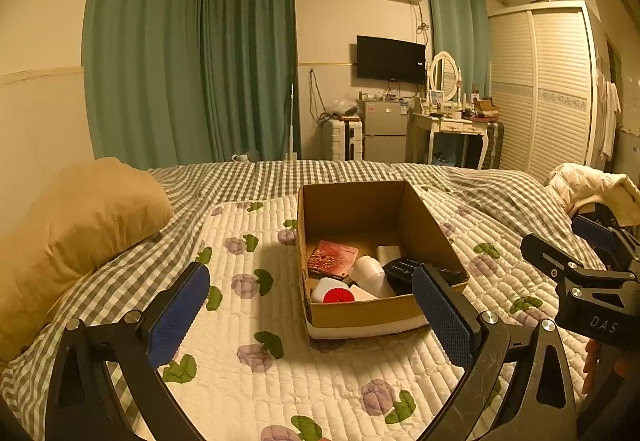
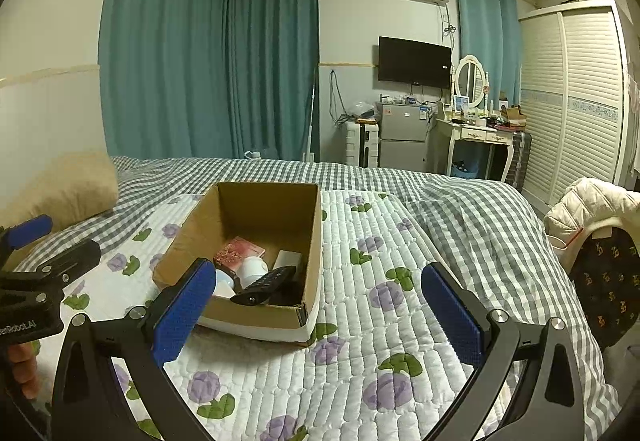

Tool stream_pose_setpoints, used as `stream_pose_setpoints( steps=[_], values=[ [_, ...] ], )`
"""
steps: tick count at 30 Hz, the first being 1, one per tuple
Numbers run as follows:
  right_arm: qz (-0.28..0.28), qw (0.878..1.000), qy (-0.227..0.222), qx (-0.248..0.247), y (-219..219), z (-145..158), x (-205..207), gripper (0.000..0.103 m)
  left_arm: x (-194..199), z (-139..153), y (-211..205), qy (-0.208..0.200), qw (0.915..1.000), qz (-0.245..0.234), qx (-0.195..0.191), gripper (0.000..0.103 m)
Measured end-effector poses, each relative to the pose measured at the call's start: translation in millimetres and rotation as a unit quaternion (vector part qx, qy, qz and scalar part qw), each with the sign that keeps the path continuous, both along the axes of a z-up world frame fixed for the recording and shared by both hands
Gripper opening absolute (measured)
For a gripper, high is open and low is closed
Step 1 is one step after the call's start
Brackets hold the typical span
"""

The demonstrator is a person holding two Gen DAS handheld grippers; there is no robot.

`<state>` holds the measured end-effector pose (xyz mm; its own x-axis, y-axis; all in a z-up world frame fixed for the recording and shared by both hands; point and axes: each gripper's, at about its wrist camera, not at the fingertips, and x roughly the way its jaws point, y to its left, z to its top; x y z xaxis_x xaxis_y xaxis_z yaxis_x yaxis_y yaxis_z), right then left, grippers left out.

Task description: Organize rigid objects

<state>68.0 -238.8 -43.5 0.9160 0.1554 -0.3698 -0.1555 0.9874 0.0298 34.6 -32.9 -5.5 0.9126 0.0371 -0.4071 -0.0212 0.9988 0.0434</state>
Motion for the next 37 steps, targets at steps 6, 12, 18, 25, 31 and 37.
stream_pose_setpoints(
  steps=[6,12,18,25,31,37],
  values=[
    [-0.001,1.000,0.001,0.000,-0.3,-0.1,0.2,0.103,0.6,1.7,0.4,0.000,1.0000,0.004,0.004,0.103],
    [-0.002,1.000,0.002,-0.001,-1.4,-0.5,0.1,0.103,1.8,2.2,1.4,0.003,1.0000,0.005,-0.001,0.103],
    [-0.001,1.000,0.002,0.000,-2.0,-0.2,0.5,0.103,1.6,3.0,1.1,0.003,1.0000,0.002,0.001,0.103],
    [-0.001,1.000,0.002,0.001,-3.3,-0.7,0.5,0.103,1.7,2.5,-1.0,0.004,0.9999,-0.003,0.009,0.103],
    [-0.002,1.000,0.006,0.003,-3.8,-1.9,1.2,0.103,1.5,1.1,-0.4,0.007,1.0000,-0.001,0.007,0.103],
    [-0.004,1.000,0.007,0.004,-2.7,-1.8,1.2,0.103,2.4,-1.8,2.8,0.016,0.9999,0.004,-0.001,0.103]
  ],
)
